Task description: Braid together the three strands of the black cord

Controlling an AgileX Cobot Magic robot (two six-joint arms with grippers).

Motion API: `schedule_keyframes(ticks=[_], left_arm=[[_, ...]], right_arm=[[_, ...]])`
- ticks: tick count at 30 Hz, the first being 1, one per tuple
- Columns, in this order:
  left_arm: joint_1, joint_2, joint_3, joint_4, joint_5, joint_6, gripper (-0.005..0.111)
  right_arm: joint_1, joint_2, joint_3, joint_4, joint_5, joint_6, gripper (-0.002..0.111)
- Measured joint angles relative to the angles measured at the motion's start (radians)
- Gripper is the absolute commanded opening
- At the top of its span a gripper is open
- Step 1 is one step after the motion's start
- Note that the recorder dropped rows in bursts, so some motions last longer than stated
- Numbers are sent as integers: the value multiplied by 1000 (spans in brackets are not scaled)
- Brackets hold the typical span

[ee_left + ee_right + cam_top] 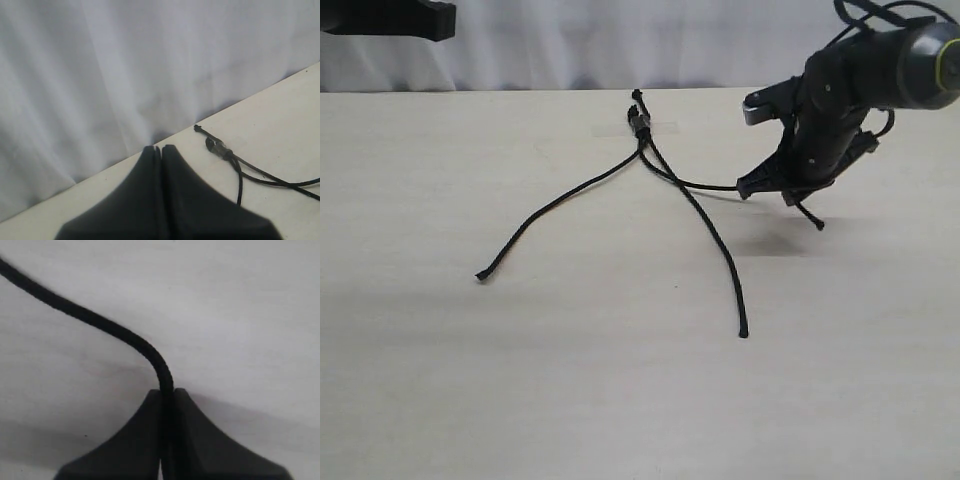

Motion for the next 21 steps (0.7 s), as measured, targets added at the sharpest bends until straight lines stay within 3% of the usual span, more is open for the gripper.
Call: schedule_keyframes(ticks=[12, 17, 21], left_arm=[[0, 0, 0, 0, 0, 0, 0], [0, 0, 0, 0, 0, 0, 0], [0, 0, 0, 0, 0, 0, 0]], right_arm=[[14, 52, 0, 65, -4, -6, 5], [14, 52, 0, -21, 0, 31, 18], [14, 52, 0, -112, 16, 112, 20]])
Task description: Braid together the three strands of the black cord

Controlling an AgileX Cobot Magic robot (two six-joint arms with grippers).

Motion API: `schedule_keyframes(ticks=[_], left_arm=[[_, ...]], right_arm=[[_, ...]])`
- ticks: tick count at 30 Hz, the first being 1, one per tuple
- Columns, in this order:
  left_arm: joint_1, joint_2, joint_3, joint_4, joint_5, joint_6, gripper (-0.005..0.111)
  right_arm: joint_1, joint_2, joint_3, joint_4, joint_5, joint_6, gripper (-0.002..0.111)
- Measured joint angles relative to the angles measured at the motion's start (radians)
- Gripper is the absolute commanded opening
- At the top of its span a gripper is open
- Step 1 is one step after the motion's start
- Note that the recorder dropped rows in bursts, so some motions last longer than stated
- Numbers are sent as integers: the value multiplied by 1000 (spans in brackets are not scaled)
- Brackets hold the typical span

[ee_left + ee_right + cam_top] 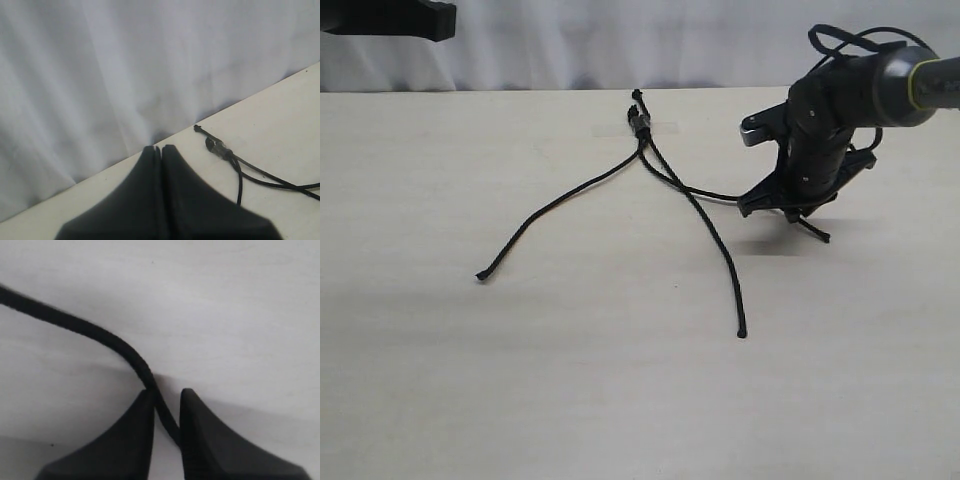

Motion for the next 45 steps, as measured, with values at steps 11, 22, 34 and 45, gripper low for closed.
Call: schedule_keyframes(ticks=[11, 22, 34, 45], left_arm=[[0, 0, 0, 0, 0, 0, 0], [0, 0, 0, 0, 0, 0, 0], [0, 0, 0, 0, 2, 0, 0], [0, 0, 0, 0, 4, 2, 0]], right_arm=[[0, 0, 0, -7, 0, 44, 20], [52, -152, -5, 169, 2, -47, 19], [82, 13, 0, 318, 2, -187, 19], [268, 16, -2, 367, 7, -244, 19]])
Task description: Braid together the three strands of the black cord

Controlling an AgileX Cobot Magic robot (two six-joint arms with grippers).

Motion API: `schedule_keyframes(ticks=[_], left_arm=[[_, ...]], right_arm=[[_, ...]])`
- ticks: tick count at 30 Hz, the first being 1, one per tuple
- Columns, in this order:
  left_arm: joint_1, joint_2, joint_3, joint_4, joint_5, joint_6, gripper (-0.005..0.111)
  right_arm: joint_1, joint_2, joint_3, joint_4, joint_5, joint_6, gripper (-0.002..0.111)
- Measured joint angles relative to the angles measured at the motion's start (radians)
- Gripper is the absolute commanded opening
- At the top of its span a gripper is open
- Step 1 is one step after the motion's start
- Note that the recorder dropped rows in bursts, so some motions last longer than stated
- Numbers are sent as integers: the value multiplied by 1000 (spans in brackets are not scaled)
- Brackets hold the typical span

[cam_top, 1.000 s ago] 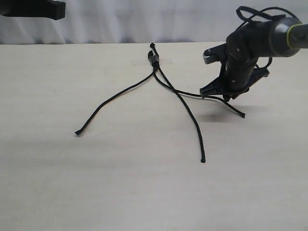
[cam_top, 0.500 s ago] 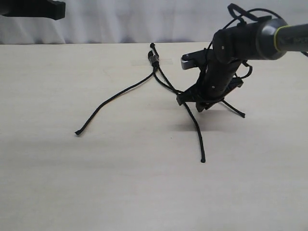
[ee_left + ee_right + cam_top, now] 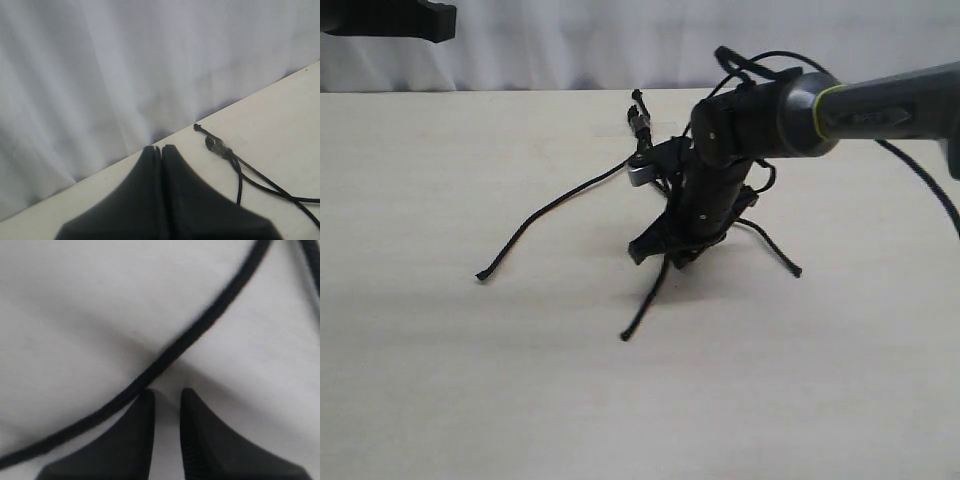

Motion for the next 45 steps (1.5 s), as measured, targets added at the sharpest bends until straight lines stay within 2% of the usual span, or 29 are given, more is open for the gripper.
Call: schedule_keyframes(ticks=[4, 9, 17, 21, 25, 31, 34, 37, 39, 41, 45], left_arm=[[0, 0, 0, 0, 0, 0, 0], [0, 0, 0, 0, 0, 0, 0], [0, 0, 0, 0, 0, 0, 0], [0, 0, 0, 0, 0, 0, 0], [0, 0, 0, 0, 0, 0, 0], [0, 0, 0, 0, 0, 0, 0], [0, 0, 0, 0, 0, 0, 0], [0, 0, 0, 0, 0, 0, 0], [0, 0, 0, 0, 0, 0, 0], [0, 0, 0, 0, 0, 0, 0], [0, 0, 0, 0, 0, 0, 0]], right_arm=[[63, -7, 0, -15, 8, 0, 19], [57, -69, 0, -33, -9, 26, 21], [22, -115, -37, -283, -169, 295, 56], [-3, -44, -115, -300, -165, 326, 59], [-42, 29, -205, -300, -48, 326, 59], [-115, 59, -303, -248, 203, 149, 58], [-153, 59, -319, -120, 274, -70, 58], [-189, 71, -319, 86, 307, -274, 58], [-202, 100, -321, 116, 292, -326, 58], [-209, 139, -321, 111, 258, -349, 54], [-209, 161, -325, 92, 234, -387, 11]])
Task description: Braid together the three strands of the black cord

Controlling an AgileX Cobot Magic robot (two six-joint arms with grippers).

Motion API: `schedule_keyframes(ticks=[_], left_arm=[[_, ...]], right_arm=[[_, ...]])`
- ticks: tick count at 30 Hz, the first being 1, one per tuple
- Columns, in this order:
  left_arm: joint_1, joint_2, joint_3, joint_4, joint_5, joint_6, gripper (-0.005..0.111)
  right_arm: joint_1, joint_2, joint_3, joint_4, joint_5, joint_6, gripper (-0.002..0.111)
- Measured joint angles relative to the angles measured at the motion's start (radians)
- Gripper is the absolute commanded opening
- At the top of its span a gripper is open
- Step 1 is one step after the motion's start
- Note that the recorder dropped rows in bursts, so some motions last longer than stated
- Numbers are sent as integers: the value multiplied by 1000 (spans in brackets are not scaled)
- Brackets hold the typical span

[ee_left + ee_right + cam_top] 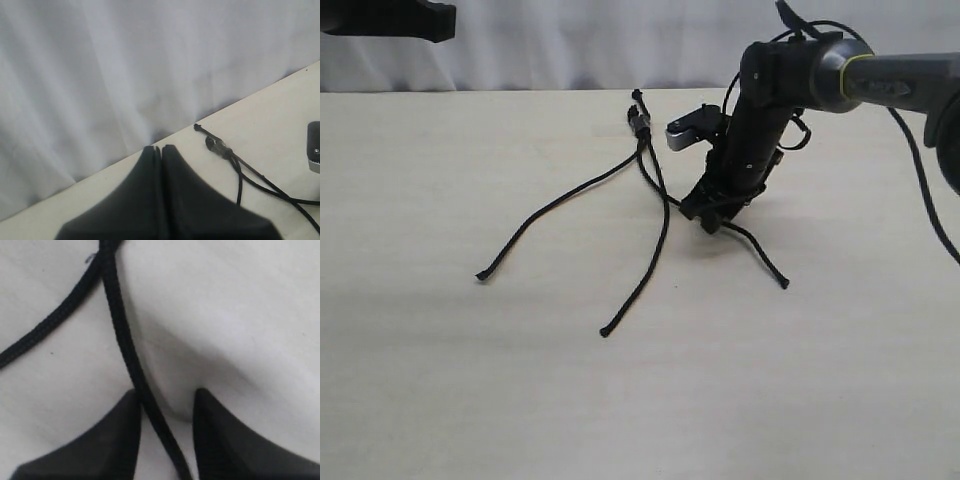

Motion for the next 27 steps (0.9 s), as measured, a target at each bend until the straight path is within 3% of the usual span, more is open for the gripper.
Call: schedule_keyframes(ticks=[1, 13, 27], left_arm=[[0, 0, 0, 0, 0, 0, 0], [0, 0, 0, 0, 0, 0, 0], [0, 0, 0, 0, 0, 0, 0]], right_arm=[[0, 0, 0, -8, 2, -3, 4], [-37, -223, -53, -14, -6, 115, 4], [-103, -88, -53, -19, -37, 174, 4]])
